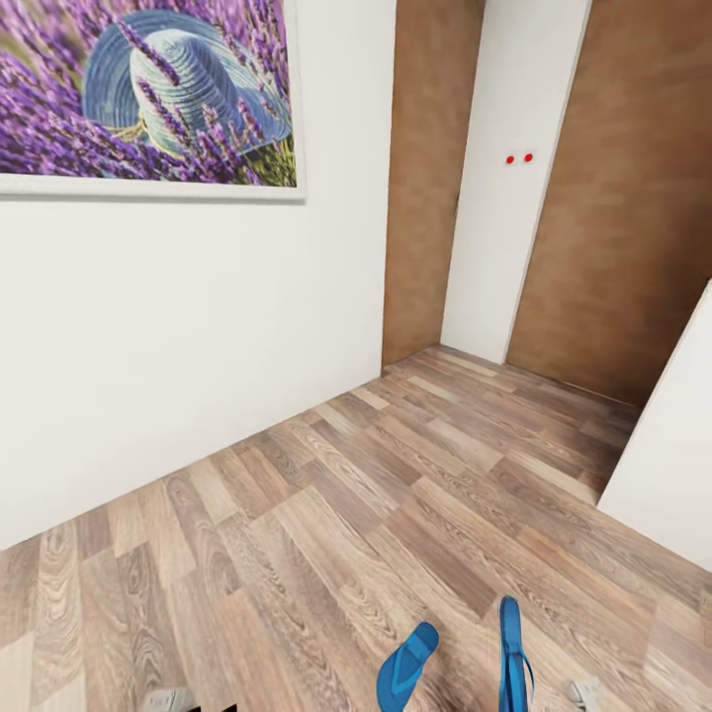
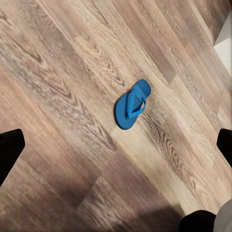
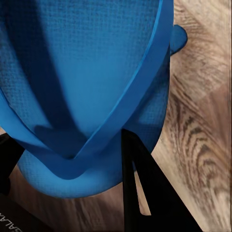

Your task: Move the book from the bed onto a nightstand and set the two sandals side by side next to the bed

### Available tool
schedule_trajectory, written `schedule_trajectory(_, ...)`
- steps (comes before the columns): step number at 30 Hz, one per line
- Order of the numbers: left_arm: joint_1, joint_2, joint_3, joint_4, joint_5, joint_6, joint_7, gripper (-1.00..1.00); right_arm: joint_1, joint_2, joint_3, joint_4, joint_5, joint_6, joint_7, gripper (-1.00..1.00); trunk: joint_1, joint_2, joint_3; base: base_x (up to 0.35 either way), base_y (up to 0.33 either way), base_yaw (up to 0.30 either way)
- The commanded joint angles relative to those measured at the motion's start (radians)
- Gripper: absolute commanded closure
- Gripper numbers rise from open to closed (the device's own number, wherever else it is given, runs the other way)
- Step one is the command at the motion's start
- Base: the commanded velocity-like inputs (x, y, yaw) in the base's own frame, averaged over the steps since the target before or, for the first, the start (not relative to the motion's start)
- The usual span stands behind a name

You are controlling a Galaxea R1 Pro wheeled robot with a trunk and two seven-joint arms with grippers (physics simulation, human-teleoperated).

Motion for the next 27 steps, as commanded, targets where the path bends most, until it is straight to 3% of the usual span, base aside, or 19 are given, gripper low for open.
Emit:
schedule_trajectory(1,0.0,0.0,0.001,0.0,0.008,0.01,-0.003,-1.0,-0.001,0.001,-0.009,-0.001,0.007,0.005,0.006,1.0,0.0,0.0,-0.002,0.0,0.0,-0.238)
schedule_trajectory(27,0.0,0.0,0.001,0.0,0.008,0.01,-0.003,-1.0,-0.001,0.001,-0.008,-0.001,0.007,0.005,0.006,1.0,0.0,0.0,-0.024,0.0,0.0,-0.231)
